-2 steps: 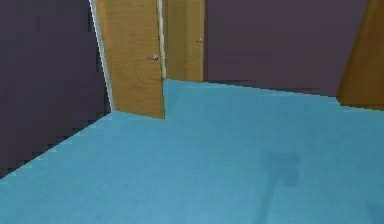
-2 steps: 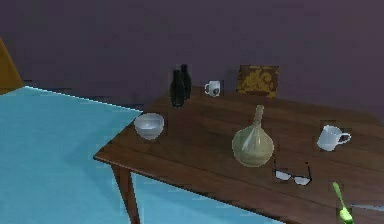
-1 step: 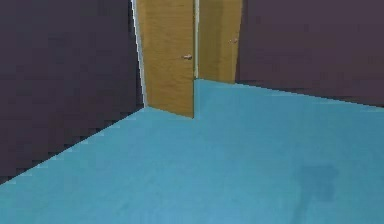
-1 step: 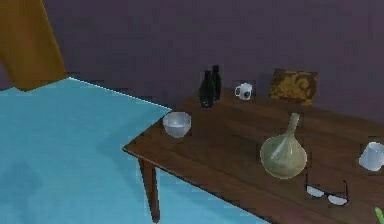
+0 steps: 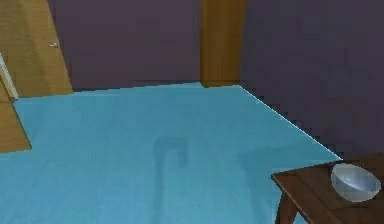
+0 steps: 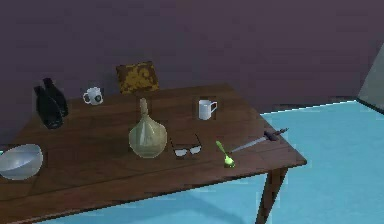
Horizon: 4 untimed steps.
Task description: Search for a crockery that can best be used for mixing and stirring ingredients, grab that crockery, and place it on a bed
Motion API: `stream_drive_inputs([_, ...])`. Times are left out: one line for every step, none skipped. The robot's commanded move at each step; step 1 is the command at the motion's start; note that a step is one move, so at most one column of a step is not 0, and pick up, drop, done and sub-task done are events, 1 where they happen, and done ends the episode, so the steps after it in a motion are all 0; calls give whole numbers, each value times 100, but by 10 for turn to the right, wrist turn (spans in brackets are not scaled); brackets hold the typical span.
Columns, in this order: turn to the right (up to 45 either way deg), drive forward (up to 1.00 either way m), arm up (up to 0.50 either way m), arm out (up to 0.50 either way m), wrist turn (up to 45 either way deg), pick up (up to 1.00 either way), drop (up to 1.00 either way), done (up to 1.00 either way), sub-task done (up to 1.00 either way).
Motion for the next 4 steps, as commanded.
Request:
stream_drive_inputs([60, 0, 0, 0, 0, 0, 0, 0, 0])
stream_drive_inputs([0, 80, 0, 0, 0, 0, 0, 0, 0])
stream_drive_inputs([300, 0, 0, 0, 0, 0, 0, 0, 0])
stream_drive_inputs([0, 20, 0, 0, 0, 0, 0, 0, 0])
